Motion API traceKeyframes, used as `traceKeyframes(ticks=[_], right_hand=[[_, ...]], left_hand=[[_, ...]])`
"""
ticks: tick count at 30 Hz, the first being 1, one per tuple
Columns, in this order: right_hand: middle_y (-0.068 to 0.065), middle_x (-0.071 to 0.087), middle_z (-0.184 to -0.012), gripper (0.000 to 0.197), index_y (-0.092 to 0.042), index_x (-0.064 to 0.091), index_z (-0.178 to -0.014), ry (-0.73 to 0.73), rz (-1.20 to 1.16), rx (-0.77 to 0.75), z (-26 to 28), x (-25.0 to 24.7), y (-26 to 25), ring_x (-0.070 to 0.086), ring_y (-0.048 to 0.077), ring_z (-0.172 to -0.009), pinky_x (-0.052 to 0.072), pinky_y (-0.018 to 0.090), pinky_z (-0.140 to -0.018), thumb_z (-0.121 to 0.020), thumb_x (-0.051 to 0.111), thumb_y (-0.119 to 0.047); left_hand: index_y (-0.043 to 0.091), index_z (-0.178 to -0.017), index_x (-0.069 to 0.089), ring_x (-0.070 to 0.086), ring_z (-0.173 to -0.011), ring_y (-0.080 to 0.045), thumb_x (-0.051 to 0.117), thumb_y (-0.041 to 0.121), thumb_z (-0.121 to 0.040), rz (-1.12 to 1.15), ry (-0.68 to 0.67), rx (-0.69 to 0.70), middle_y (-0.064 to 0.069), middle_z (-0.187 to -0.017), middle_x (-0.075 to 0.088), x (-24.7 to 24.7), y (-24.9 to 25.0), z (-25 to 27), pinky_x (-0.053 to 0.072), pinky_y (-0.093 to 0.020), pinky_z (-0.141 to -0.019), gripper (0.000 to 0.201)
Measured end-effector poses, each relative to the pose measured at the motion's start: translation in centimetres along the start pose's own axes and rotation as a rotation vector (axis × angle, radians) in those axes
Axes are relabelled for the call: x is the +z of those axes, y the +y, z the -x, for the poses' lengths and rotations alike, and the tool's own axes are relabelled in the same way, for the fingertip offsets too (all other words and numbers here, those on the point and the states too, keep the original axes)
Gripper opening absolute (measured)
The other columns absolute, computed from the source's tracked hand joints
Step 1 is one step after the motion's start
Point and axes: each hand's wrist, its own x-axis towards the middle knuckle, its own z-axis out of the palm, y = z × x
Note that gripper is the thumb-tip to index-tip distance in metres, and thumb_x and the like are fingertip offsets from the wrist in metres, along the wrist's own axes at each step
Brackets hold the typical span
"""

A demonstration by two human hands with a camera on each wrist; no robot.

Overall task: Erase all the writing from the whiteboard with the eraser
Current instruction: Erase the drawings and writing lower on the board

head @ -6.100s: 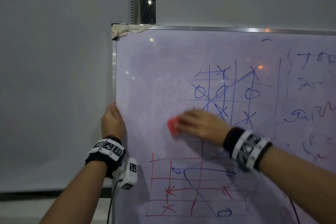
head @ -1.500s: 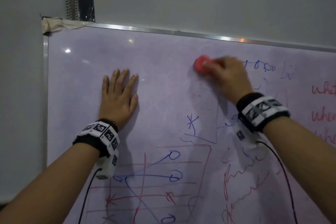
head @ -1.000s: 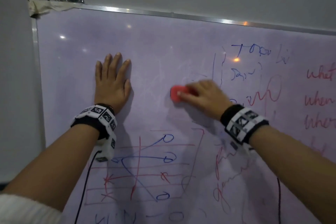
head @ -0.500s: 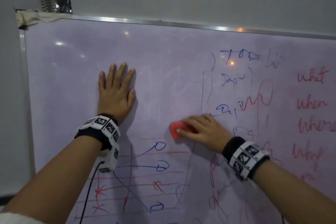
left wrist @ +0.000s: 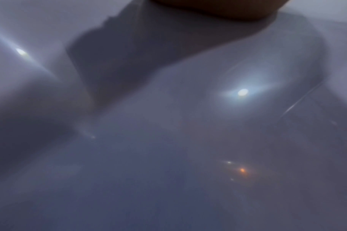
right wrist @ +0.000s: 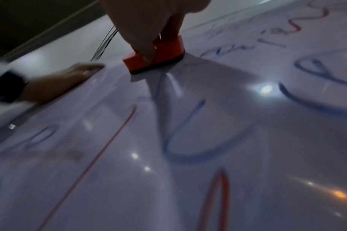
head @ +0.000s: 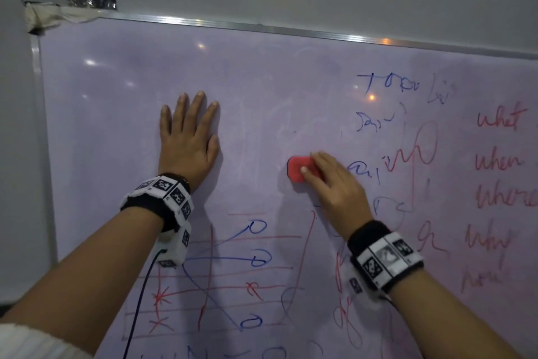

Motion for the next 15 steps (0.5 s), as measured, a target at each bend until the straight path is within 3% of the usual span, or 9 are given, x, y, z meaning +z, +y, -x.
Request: traceKeyframes(ticks=[1, 5, 7, 9, 11, 12, 13, 14, 15], right_hand=[[0.025, 0.062, -0.115, 0.025, -0.001, 0.068, -0.107, 0.011, -0.008, -0.026, -0.9, 0.1, 0.8, 0.062, 0.037, -0.105, 0.049, 0.044, -0.094, -0.082, 0.061, 0.000], [0.023, 0.058, -0.121, 0.032, -0.002, 0.062, -0.116, 0.115, -0.091, 0.217, -9.0, -1.6, 3.7, 0.057, 0.036, -0.110, 0.049, 0.038, -0.093, -0.090, 0.048, -0.015], [0.019, 0.055, -0.126, 0.035, -0.001, 0.060, -0.119, 0.147, -0.086, 0.286, -10.5, -1.7, 4.7, 0.052, 0.030, -0.117, 0.039, 0.027, -0.100, -0.093, 0.045, -0.020], [0.014, 0.050, -0.134, 0.042, -0.006, 0.056, -0.126, 0.087, -0.102, 0.246, -7.6, -0.4, 4.0, 0.046, 0.023, -0.123, 0.030, 0.020, -0.104, -0.099, 0.039, -0.034], [0.002, 0.043, -0.142, 0.055, -0.017, 0.047, -0.134, -0.069, -0.139, 0.197, -1.0, 1.2, 1.4, 0.037, 0.009, -0.129, 0.023, 0.011, -0.107, -0.096, 0.029, -0.052], [-0.002, 0.041, -0.142, 0.049, -0.021, 0.044, -0.135, -0.126, -0.127, 0.150, 2.8, 1.6, 0.1, 0.034, 0.007, -0.131, 0.024, 0.015, -0.110, -0.097, 0.033, -0.049], [0.000, 0.043, -0.141, 0.038, -0.022, 0.044, -0.134, -0.135, -0.119, 0.082, 6.1, 1.8, -1.3, 0.036, 0.013, -0.131, 0.031, 0.025, -0.110, -0.099, 0.039, -0.036], [0.008, 0.045, -0.138, 0.033, -0.018, 0.046, -0.131, -0.117, -0.065, 0.031, 8.3, 1.8, -2.2, 0.039, 0.021, -0.129, 0.038, 0.033, -0.107, -0.098, 0.041, -0.021], [0.015, 0.048, -0.134, 0.031, -0.014, 0.047, -0.128, -0.061, -0.013, -0.031, 9.2, 1.8, -2.4, 0.042, 0.029, -0.125, 0.039, 0.035, -0.106, -0.098, 0.039, -0.012]], left_hand=[[0.015, -0.144, 0.028, 0.015, -0.139, -0.031, 0.031, 0.029, -0.093, 0.000, 0.004, 0.004, -0.017, -0.150, 0.031, 0.0, 0.0, 0.0, -0.005, -0.039, -0.114, 0.054], [0.015, -0.146, 0.026, 0.013, -0.140, -0.031, 0.030, 0.030, -0.093, 0.020, 0.000, 0.008, -0.016, -0.152, 0.028, 0.1, 0.0, 0.1, -0.007, -0.039, -0.114, 0.055], [0.015, -0.146, 0.025, 0.013, -0.140, -0.031, 0.029, 0.031, -0.094, 0.020, 0.000, 0.008, -0.016, -0.152, 0.027, 0.0, -0.1, 0.1, -0.007, -0.039, -0.114, 0.055], [0.014, -0.146, 0.025, 0.013, -0.140, -0.031, 0.030, 0.031, -0.094, 0.018, 0.000, 0.008, -0.017, -0.152, 0.028, 0.0, -0.3, 0.1, -0.006, -0.040, -0.114, 0.055], [0.014, -0.145, 0.026, 0.015, -0.140, -0.032, 0.030, 0.030, -0.093, 0.009, 0.003, 0.013, -0.017, -0.151, 0.029, 0.1, -0.2, 0.1, -0.006, -0.040, -0.114, 0.055], [0.014, -0.145, 0.027, 0.016, -0.139, -0.032, 0.030, 0.030, -0.093, 0.006, 0.000, 0.015, -0.017, -0.151, 0.030, 0.2, -0.1, 0.1, -0.005, -0.040, -0.114, 0.055], [0.013, -0.145, 0.028, 0.017, -0.139, -0.033, 0.031, 0.030, -0.093, 0.004, 0.000, 0.017, -0.017, -0.151, 0.030, 0.2, -0.1, 0.1, -0.005, -0.040, -0.114, 0.055], [0.013, -0.145, 0.028, 0.018, -0.139, -0.033, 0.031, 0.030, -0.093, 0.003, 0.003, 0.017, -0.017, -0.151, 0.031, 0.2, -0.1, 0.1, -0.005, -0.040, -0.113, 0.055], [0.013, -0.145, 0.028, 0.018, -0.139, -0.033, 0.031, 0.030, -0.093, 0.004, 0.007, 0.017, -0.018, -0.151, 0.031, 0.2, -0.1, 0.1, -0.005, -0.040, -0.113, 0.055]])
